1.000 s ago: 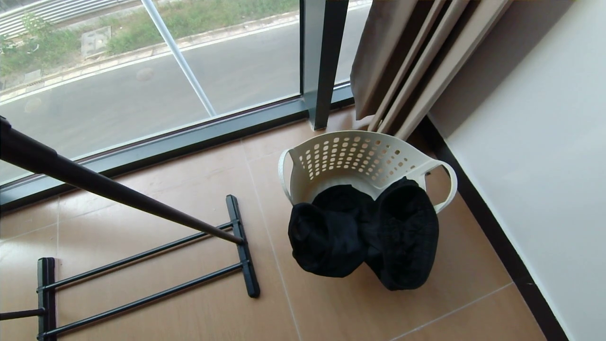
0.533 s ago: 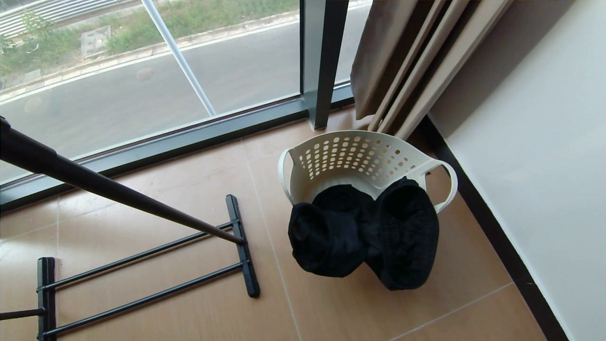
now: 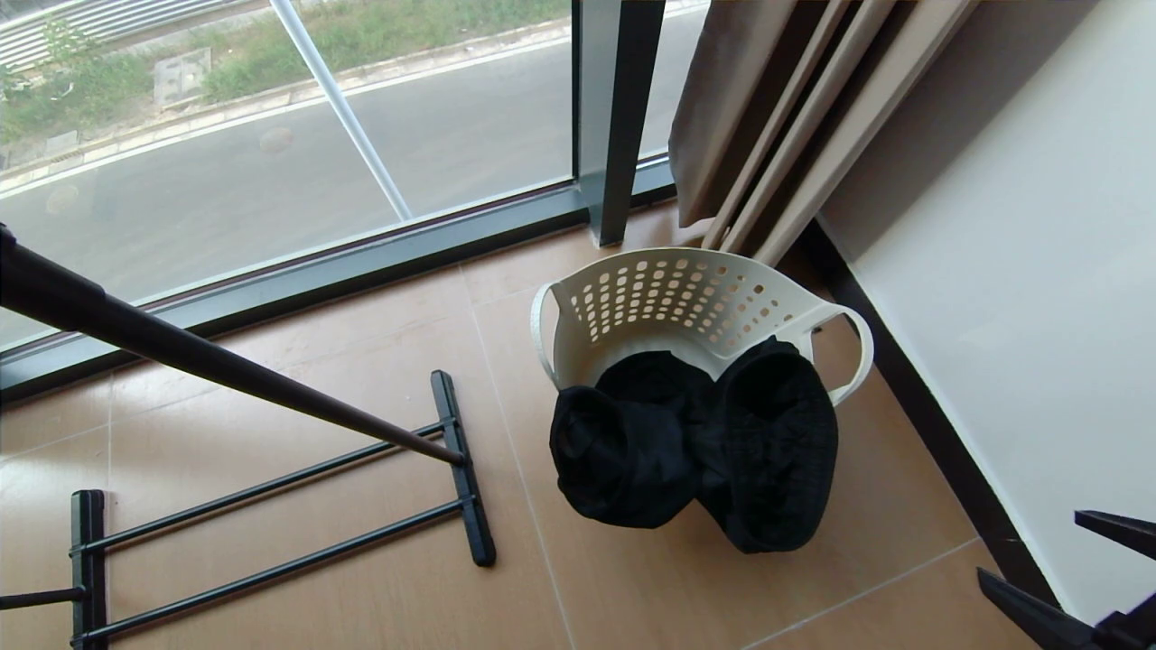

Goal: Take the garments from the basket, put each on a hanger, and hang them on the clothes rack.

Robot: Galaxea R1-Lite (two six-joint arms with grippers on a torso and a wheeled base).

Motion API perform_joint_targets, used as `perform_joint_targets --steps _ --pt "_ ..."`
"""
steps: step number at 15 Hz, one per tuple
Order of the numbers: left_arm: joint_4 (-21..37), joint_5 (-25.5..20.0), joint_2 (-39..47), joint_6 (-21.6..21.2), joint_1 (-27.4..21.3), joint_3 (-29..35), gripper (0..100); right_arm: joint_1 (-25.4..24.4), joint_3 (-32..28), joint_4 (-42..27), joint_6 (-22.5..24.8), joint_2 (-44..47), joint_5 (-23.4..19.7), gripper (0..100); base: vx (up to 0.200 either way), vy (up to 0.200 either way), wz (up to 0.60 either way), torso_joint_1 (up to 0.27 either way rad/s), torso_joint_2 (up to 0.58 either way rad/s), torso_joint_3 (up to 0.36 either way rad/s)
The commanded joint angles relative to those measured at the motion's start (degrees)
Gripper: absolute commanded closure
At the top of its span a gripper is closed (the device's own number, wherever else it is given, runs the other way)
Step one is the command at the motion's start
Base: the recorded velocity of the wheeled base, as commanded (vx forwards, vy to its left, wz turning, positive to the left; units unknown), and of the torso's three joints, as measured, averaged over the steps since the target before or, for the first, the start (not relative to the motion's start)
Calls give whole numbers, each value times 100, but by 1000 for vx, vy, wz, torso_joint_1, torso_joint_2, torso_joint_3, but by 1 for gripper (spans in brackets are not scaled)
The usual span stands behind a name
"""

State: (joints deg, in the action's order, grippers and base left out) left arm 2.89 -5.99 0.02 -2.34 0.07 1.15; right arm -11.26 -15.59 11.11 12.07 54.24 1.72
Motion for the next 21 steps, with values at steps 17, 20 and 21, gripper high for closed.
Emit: perform_joint_targets --steps 17,20,21 --pt "1 -8 -2 -12 1 0 0 -359 -4048 287 4902 5361 619 0 0 0 0 0 0 0" --pt "1 -8 6 -12 1 0 0 -561 -4830 304 4981 5923 1208 0 0 0 0 0 0 0" --pt "1 -8 6 -12 1 0 0 -570 -5226 304 5060 6196 1252 0 0 0 0 0 0 0"
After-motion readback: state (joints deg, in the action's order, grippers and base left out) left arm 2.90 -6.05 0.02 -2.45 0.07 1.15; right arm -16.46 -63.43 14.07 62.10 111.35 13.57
